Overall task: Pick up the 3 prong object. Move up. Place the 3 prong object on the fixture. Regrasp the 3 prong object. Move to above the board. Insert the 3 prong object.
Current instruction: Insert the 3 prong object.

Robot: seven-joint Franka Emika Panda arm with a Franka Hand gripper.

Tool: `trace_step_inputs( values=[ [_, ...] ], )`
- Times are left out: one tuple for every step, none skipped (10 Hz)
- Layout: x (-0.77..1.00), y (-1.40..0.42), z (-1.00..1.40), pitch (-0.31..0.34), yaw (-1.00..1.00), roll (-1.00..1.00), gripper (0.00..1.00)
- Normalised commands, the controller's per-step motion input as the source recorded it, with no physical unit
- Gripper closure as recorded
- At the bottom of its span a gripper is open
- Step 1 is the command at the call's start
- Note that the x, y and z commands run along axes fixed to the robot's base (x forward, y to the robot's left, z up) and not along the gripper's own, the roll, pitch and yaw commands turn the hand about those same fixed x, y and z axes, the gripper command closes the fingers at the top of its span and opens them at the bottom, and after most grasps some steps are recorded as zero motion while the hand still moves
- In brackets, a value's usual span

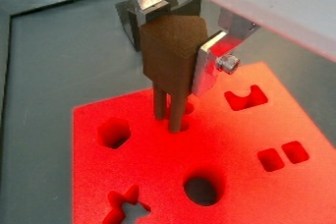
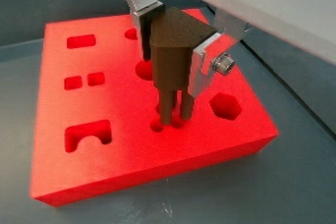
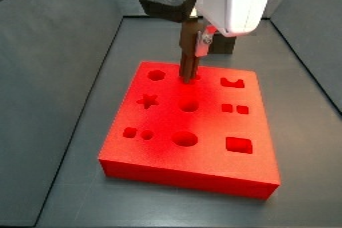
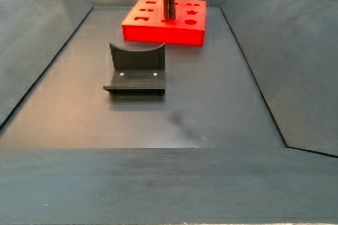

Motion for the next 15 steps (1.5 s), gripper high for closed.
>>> trace_step_inputs(
  values=[
    [0.00, 0.00, -0.09, 0.000, 0.00, 0.00, 1.00],
    [0.19, 0.08, -0.07, 0.000, 0.00, 0.00, 1.00],
    [0.38, 0.10, -0.09, -0.003, 0.00, -0.02, 1.00],
    [0.35, 0.11, -0.11, -0.027, 0.00, -0.03, 1.00],
    [0.05, 0.03, 0.00, -0.036, 0.00, -0.05, 1.00],
    [0.00, 0.00, -0.06, -0.001, 0.00, 0.00, 1.00],
    [0.00, -0.08, -0.24, -0.030, 0.00, -0.01, 1.00],
    [-0.27, -0.14, -0.37, -0.066, 0.00, 0.00, 1.00],
    [-0.34, -0.10, -0.40, -0.069, 0.00, 0.00, 1.00],
    [-0.20, -0.04, -0.40, -0.077, 0.01, 0.00, 1.00],
    [-0.06, 0.00, -0.41, -0.064, 0.04, -0.01, 1.00],
    [0.00, 0.04, -0.50, -0.084, 0.05, 0.00, 1.00],
    [-0.03, 0.08, -0.67, -0.119, 0.03, 0.04, 1.00],
    [-0.14, 0.03, -0.77, -0.163, 0.01, 0.09, 1.00],
    [-0.13, 0.00, -0.65, -0.179, 0.01, 0.07, 1.00]
  ],
)
